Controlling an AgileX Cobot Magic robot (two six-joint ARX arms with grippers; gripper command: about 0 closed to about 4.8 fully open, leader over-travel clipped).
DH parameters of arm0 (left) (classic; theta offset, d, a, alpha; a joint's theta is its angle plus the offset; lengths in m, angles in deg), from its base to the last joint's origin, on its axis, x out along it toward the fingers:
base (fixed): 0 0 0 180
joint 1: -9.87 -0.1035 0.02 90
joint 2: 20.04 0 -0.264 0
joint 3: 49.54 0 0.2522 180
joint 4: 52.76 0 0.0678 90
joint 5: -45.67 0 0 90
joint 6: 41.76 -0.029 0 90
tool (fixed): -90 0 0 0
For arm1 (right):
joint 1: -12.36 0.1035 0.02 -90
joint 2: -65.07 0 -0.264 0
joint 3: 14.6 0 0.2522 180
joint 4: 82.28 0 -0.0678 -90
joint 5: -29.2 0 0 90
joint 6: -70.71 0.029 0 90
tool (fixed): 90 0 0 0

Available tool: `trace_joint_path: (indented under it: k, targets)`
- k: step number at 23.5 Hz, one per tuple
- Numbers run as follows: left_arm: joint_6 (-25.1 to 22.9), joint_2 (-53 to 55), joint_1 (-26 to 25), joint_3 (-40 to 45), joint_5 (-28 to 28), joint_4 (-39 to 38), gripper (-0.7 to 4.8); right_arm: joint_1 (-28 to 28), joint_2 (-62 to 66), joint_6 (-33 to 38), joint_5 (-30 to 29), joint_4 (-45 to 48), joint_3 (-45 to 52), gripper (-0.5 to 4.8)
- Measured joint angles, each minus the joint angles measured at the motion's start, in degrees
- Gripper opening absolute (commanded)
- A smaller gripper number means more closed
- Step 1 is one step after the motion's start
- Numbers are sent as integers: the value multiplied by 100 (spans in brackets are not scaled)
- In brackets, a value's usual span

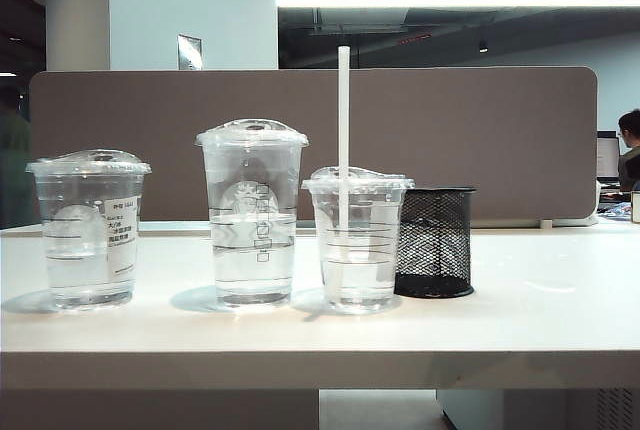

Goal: Pick up the straw and insert it into the small coffee cup.

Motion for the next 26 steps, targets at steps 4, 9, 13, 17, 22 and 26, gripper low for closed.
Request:
trace_joint_path:
  k: [4, 9, 13, 17, 22, 26]
  targets:
    - [4, -20, -2, 76, -356, -85, -4, 0, -2, 0, 2, -2, 0, -8]
    - [22, -4, 0, 76, -367, -98, -4, 0, -2, 0, 0, 0, 0, -8]
    - [22, -7, 0, 76, -372, -103, -5, -61, -85, 0, -2, 39, 0, -8]
    - [22, -11, -2, 76, -369, -105, -4, -525, -81, 0, -70, 87, 0, -8]
    - [22, -632, -57, 76, -354, -94, -4, -1729, -81, 0, -120, 87, 0, -8]
    - [24, -1043, -542, 76, -302, -74, -4, -2452, -81, 0, -114, 85, 2, -8]
